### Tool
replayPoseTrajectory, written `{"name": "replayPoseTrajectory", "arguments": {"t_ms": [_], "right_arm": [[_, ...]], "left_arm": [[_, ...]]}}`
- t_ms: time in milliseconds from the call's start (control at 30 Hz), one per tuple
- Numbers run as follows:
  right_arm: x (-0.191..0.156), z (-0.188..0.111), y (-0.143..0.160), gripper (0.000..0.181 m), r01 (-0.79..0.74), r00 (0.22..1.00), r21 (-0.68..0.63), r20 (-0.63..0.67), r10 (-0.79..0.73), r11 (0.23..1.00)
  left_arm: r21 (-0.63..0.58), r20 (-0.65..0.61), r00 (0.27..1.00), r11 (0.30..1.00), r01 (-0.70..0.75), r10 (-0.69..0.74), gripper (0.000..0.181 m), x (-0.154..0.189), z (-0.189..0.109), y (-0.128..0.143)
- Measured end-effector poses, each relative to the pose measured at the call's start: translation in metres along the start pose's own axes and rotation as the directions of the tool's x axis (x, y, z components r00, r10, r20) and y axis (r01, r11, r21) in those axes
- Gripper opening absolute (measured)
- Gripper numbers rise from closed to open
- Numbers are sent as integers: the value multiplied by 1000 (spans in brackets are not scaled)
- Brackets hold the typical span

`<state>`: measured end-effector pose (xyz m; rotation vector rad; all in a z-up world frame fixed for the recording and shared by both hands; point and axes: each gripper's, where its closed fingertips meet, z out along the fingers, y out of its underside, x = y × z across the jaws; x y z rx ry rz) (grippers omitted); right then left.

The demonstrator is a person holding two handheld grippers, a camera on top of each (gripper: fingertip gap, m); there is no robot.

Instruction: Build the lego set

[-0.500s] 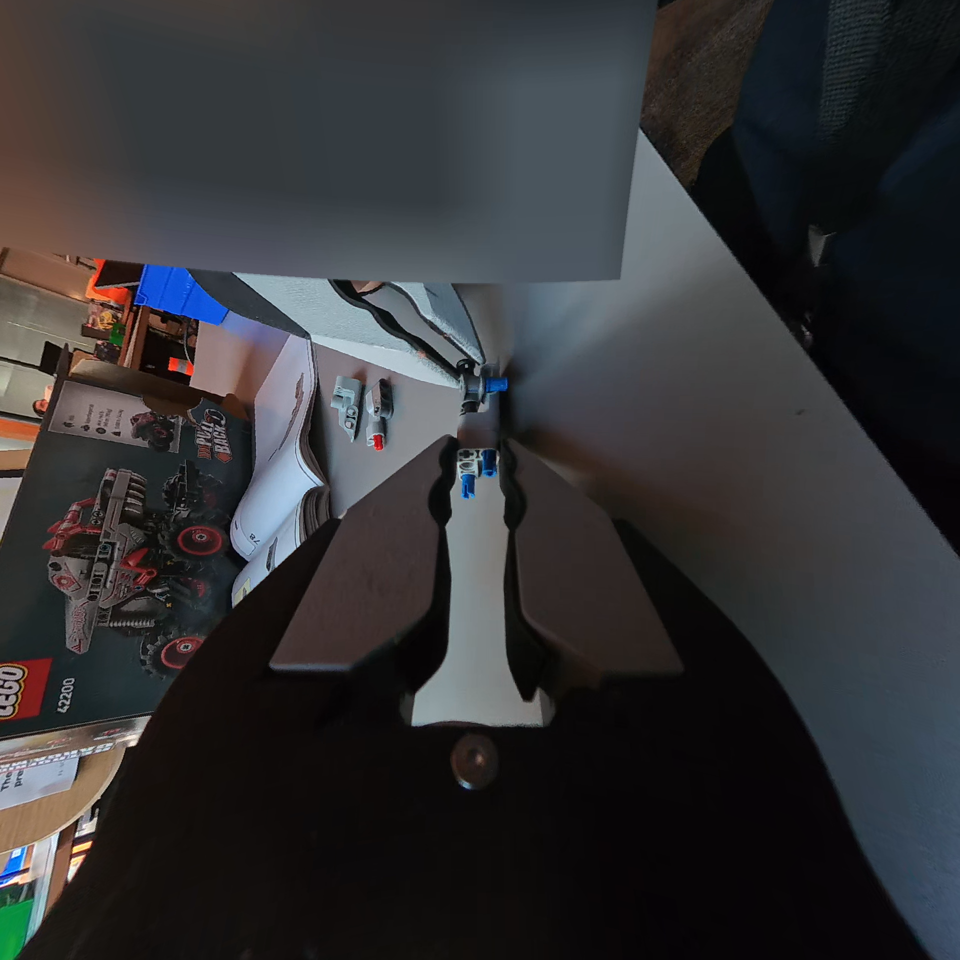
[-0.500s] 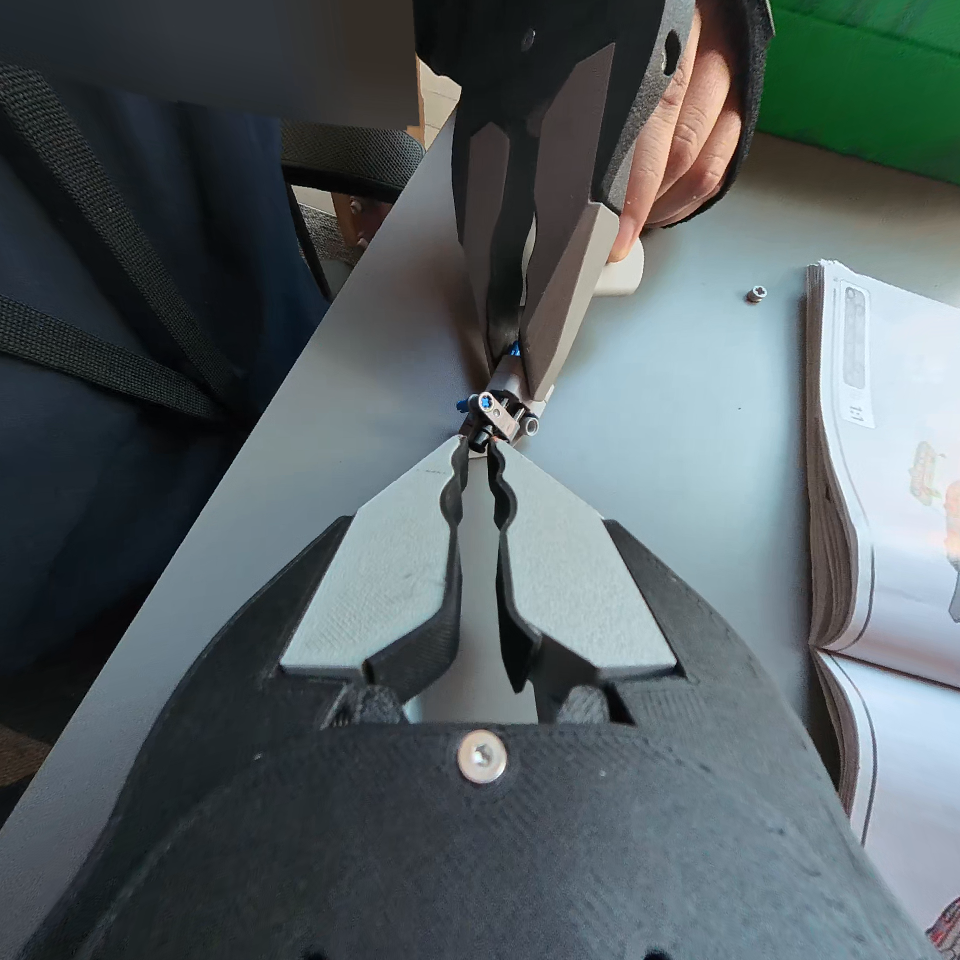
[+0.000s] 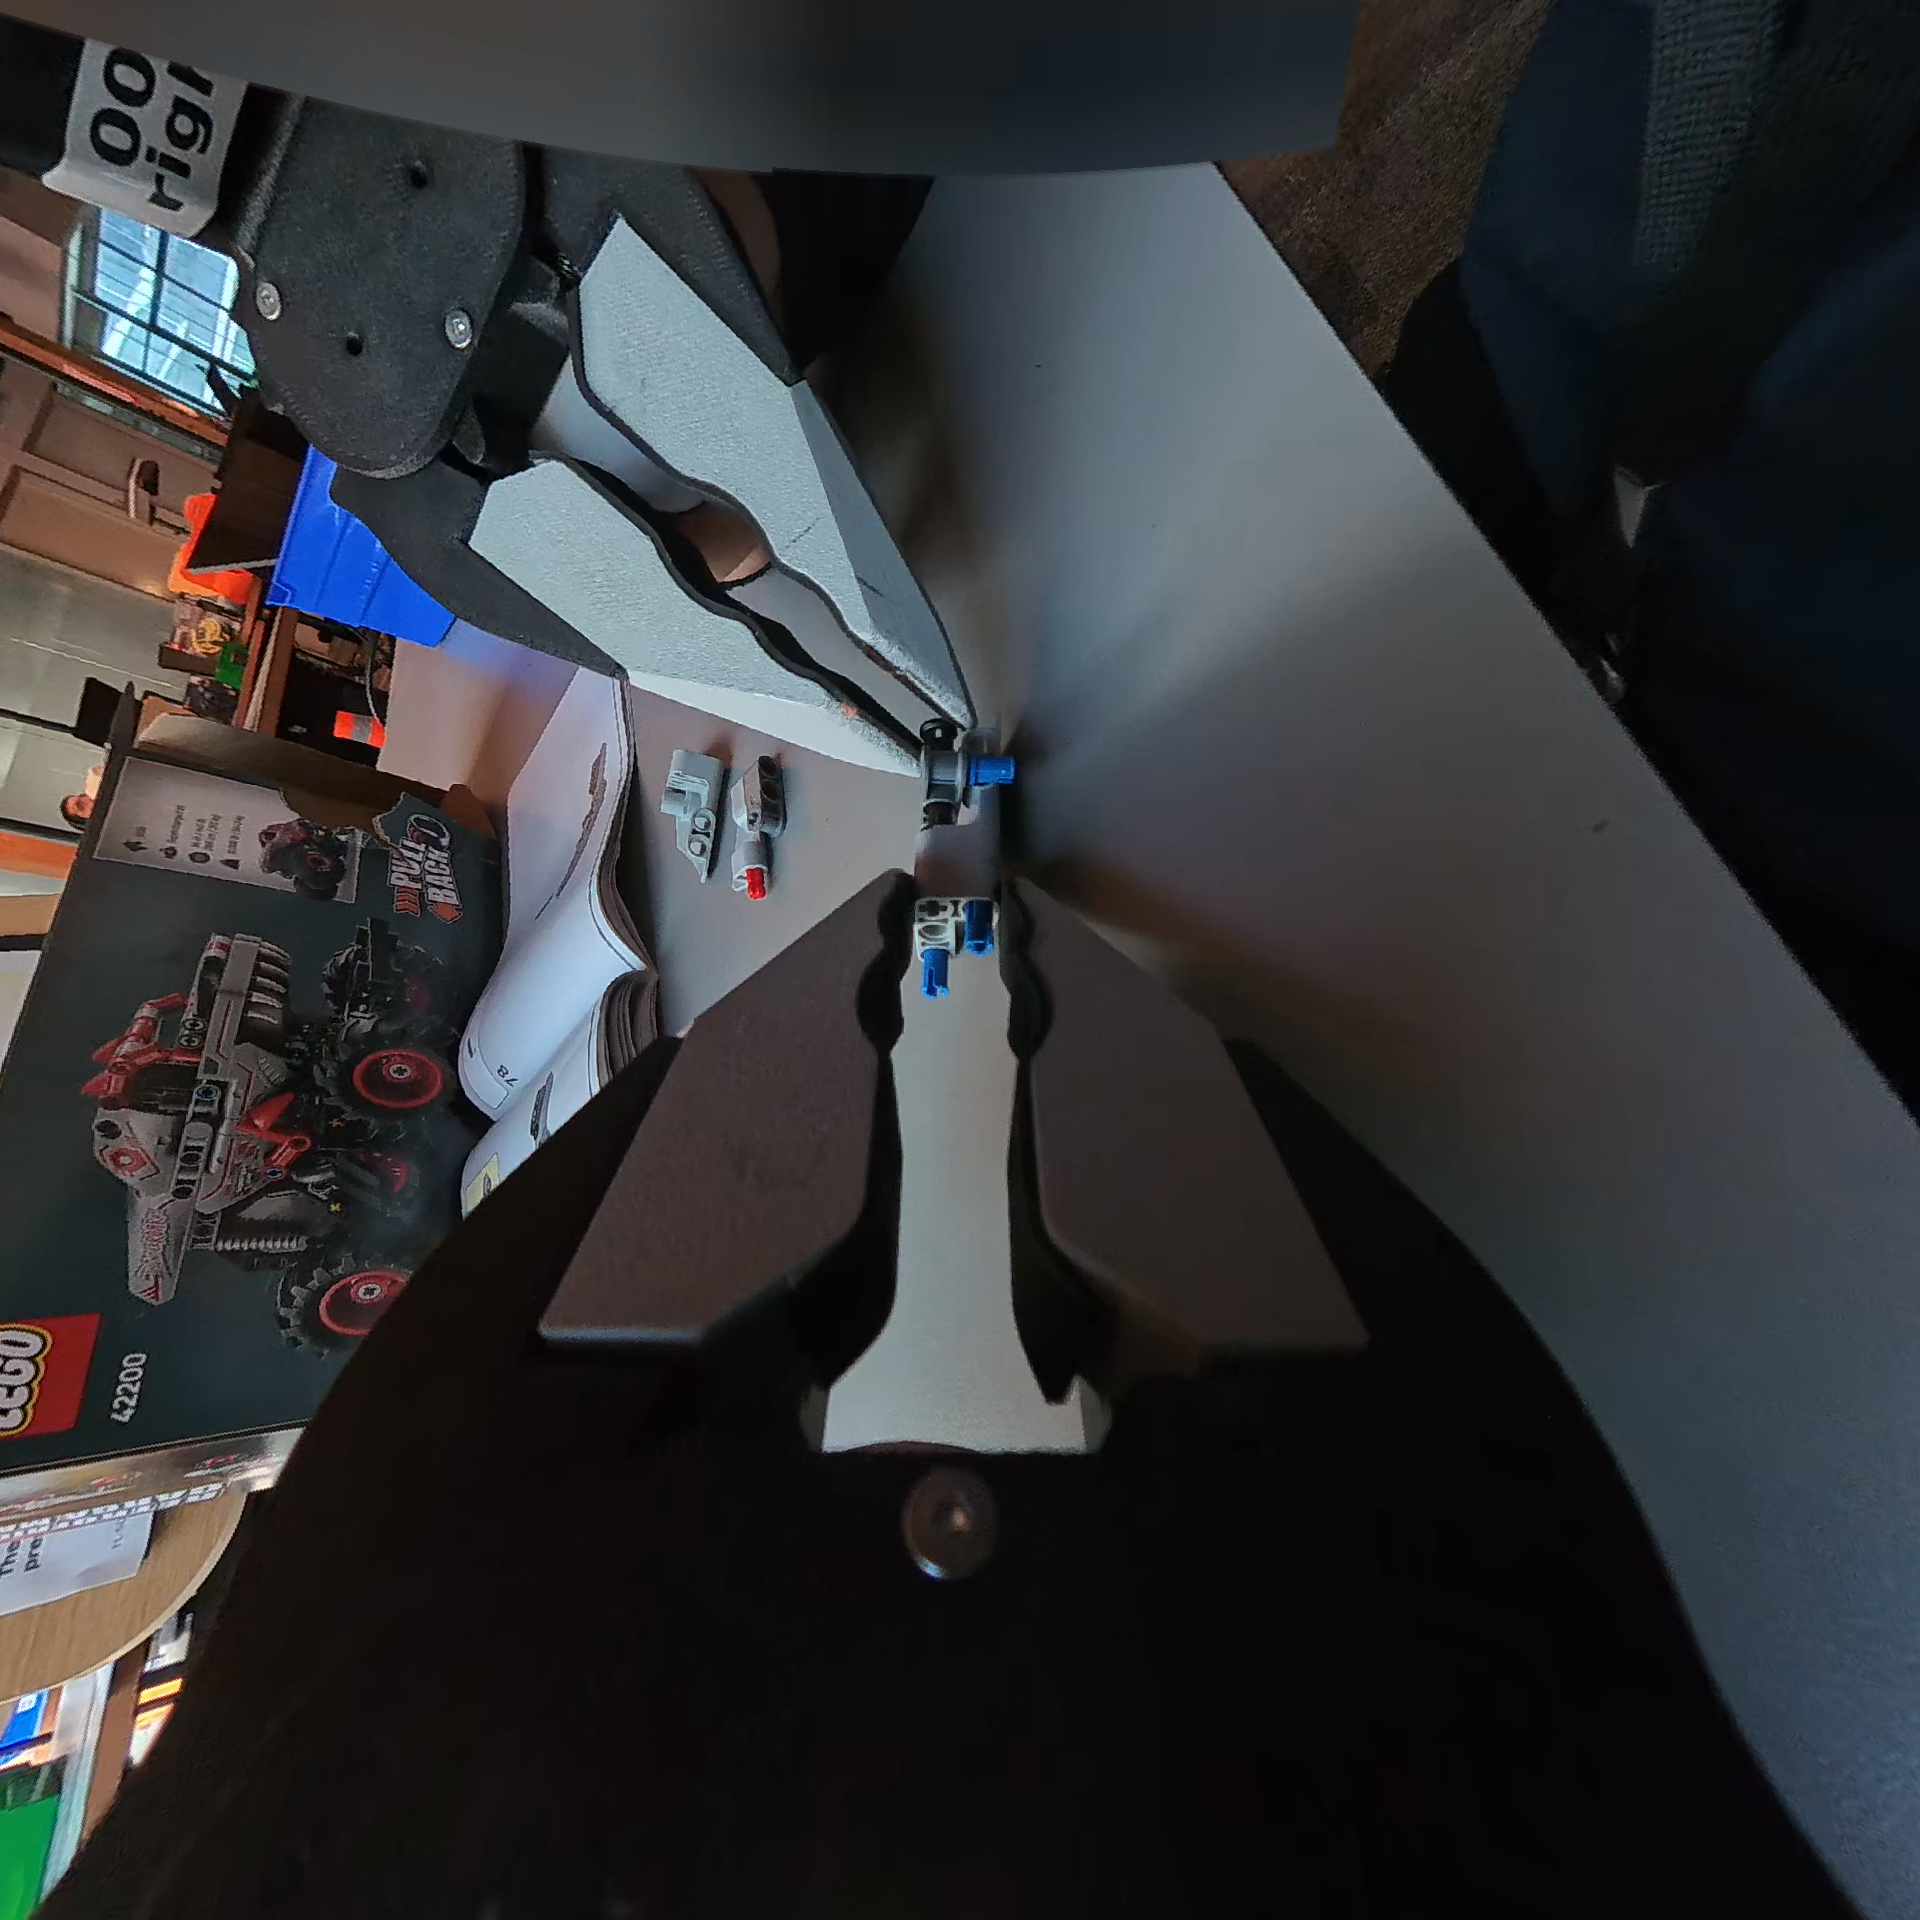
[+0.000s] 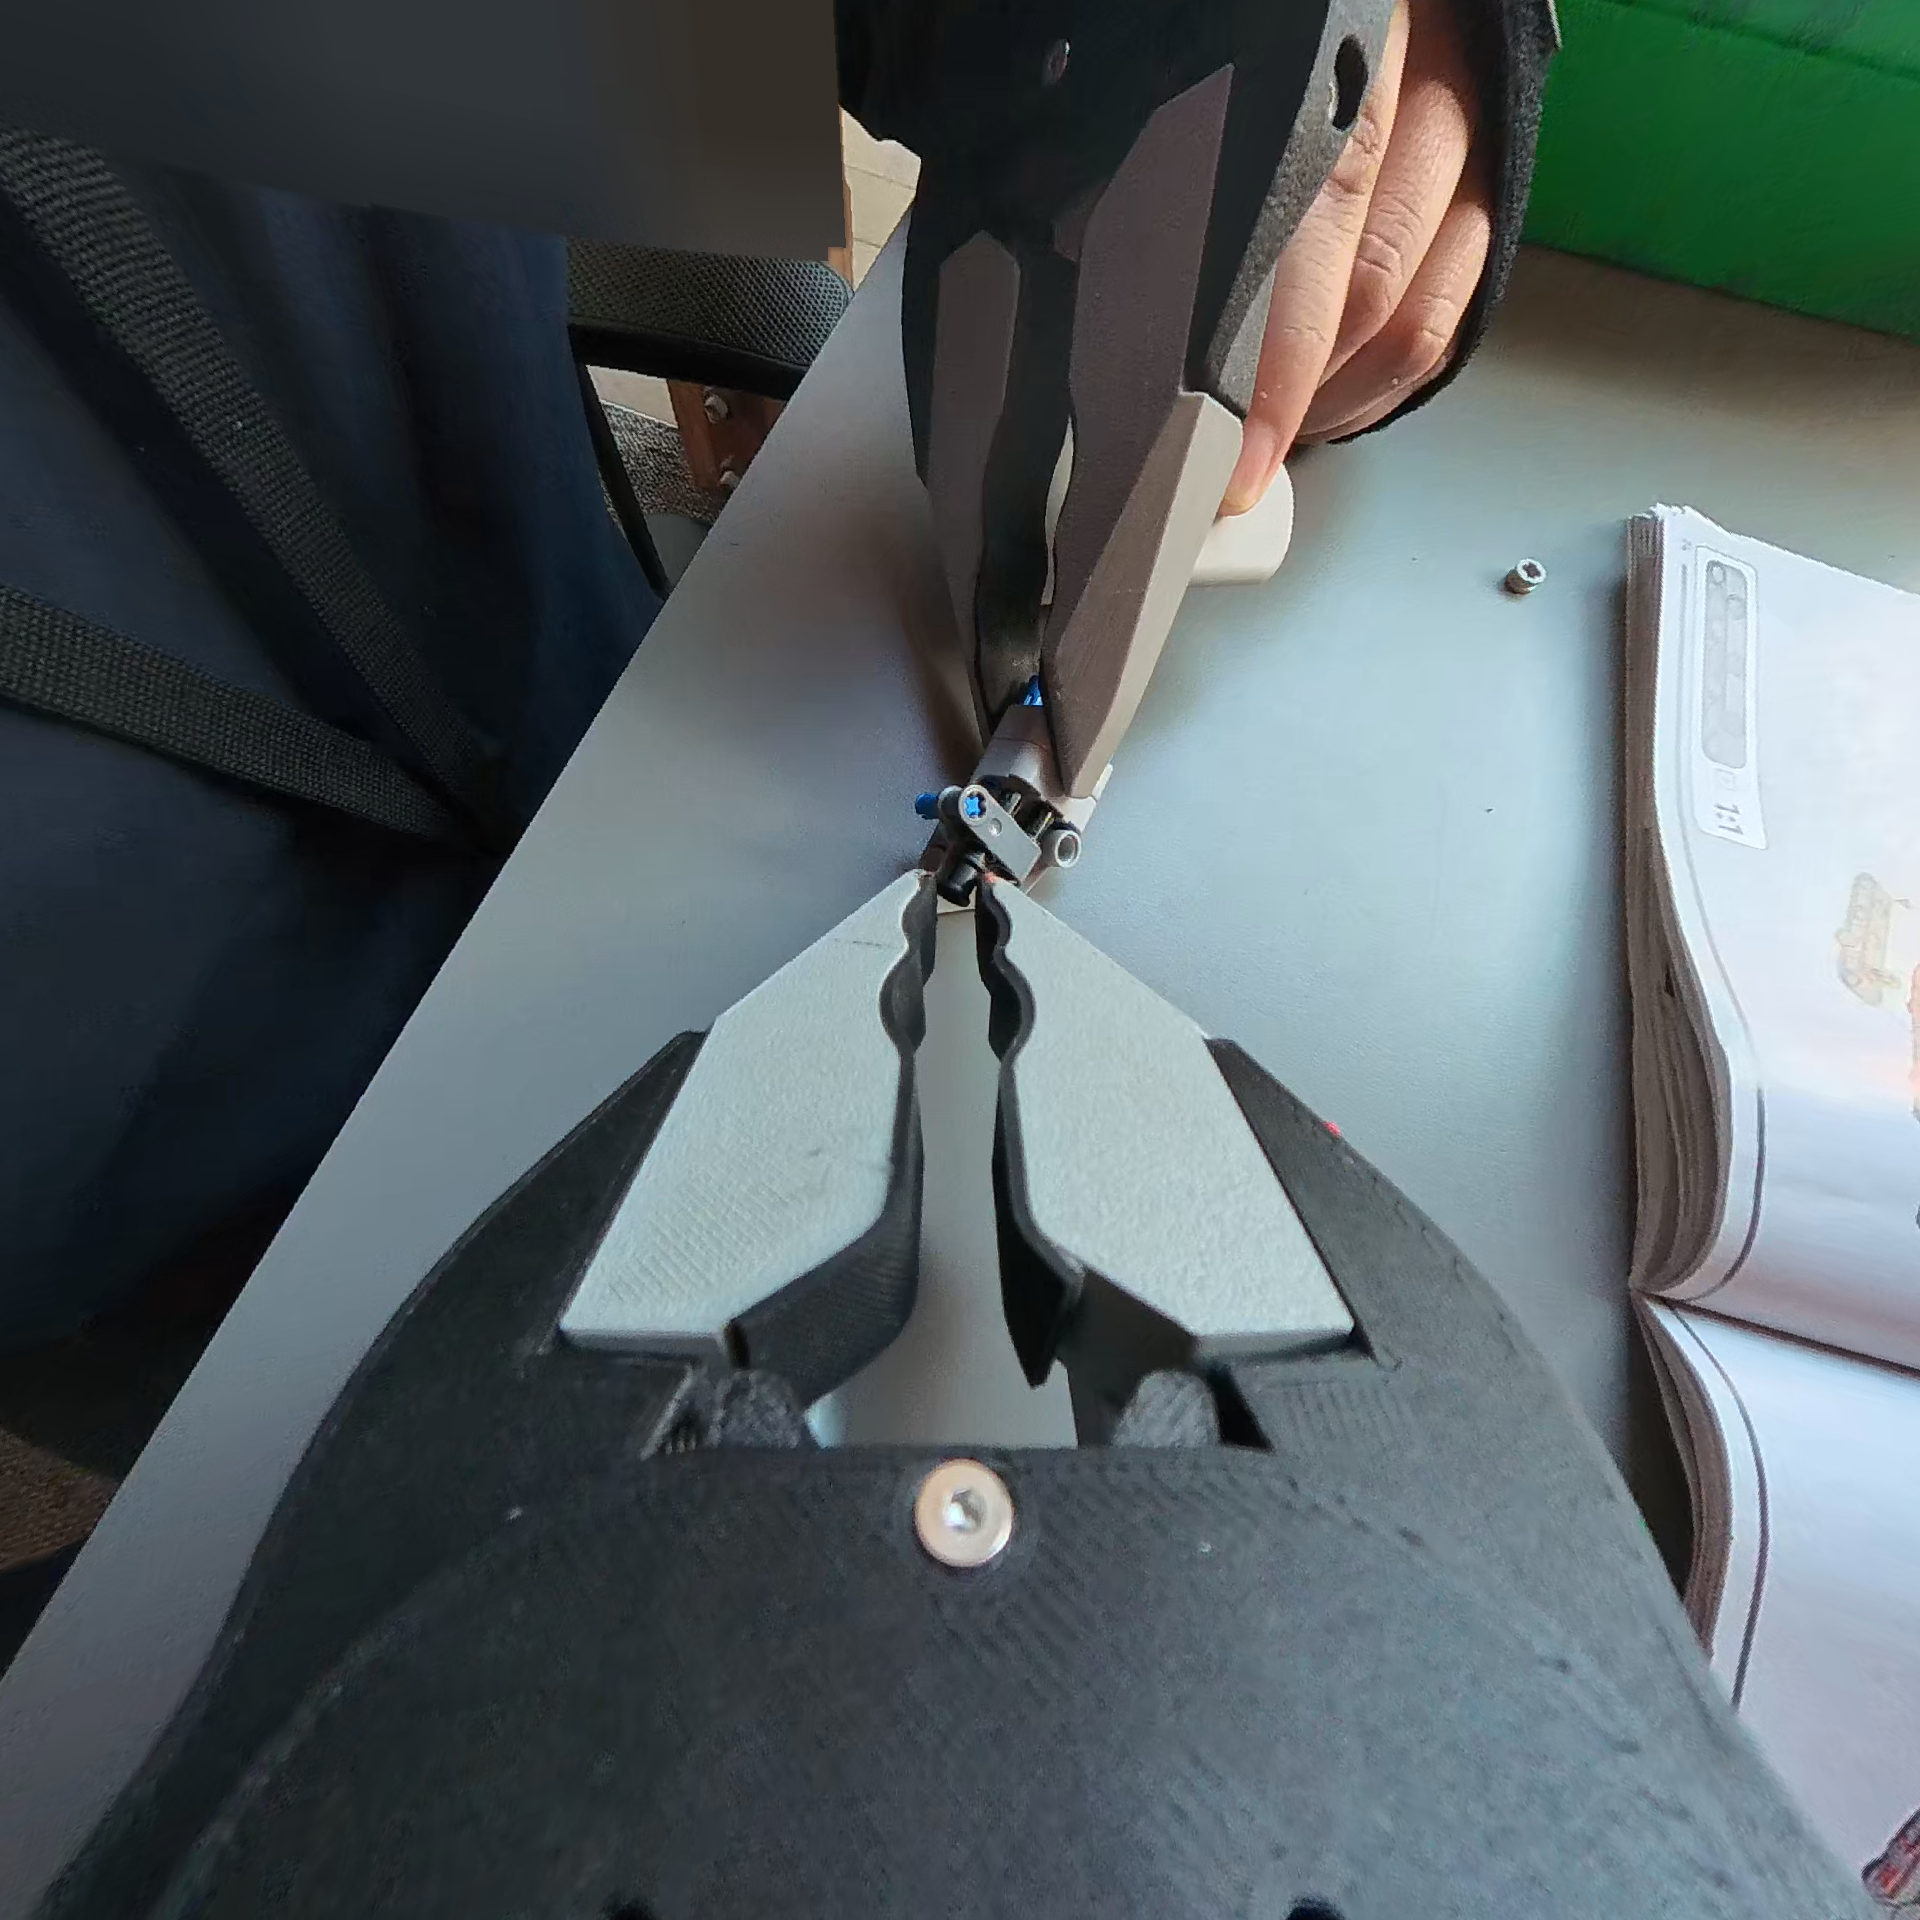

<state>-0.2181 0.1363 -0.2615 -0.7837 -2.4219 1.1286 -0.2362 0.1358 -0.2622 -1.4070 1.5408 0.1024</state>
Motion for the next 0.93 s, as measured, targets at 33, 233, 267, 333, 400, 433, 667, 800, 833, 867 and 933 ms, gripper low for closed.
{"name": "replayPoseTrajectory", "arguments": {"t_ms": [33, 233, 267, 333, 400, 433, 667, 800, 833, 867, 933], "right_arm": [[0, 0, 0, 4, 2, 1000, -1, -1, -2, 1000], [0, 0, 0, 4, 6, 1000, -2, -2, -6, 1000], [0, 0, 0, 4, 6, 1000, -3, -2, -6, 1000], [0, 0, 0, 4, 6, 1000, -3, -1, -6, 1000], [0, 0, 0, 4, 6, 1000, -3, -2, -6, 1000], [0, 0, 0, 4, 6, 1000, -3, -2, -6, 1000], [-1, 0, 0, 4, 3, 1000, -3, 1, -3, 1000], [-1, 0, 0, 4, 5, 1000, -4, 0, -5, 1000], [-1, 0, 0, 4, 5, 1000, -4, 0, -5, 1000], [-1, 0, 0, 4, 4, 1000, -3, 0, -4, 1000], [-1, 0, 0, 4, 5, 1000, -3, -1, -5, 1000]], "left_arm": [[0, 1, 1000, 1000, -2, 2, 14, 0, 0, 0], [2, 0, 1000, 1000, 1, -1, 14, 0, 0, 0], [1, 0, 1000, 1000, 1, -1, 14, 0, 0, 0], [1, 0, 1000, 1000, 2, -2, 14, 0, 0, 0], [2, 0, 1000, 1000, 3, -3, 14, 0, 0, 0], [2, 0, 1000, 1000, 5, -5, 14, 0, 0, 0], [1, 1, 1000, 1000, 3, -3, 13, 0, 0, 0], [1, 1, 1000, 1000, 4, -4, 13, 0, 0, 0], [1, 2, 1000, 1000, 4, -4, 13, 0, 0, 0], [1, 1, 1000, 1000, 4, -4, 13, 0, 0, 0], [1, 1, 1000, 1000, 4, -4, 13, 0, 0, 0]]}}
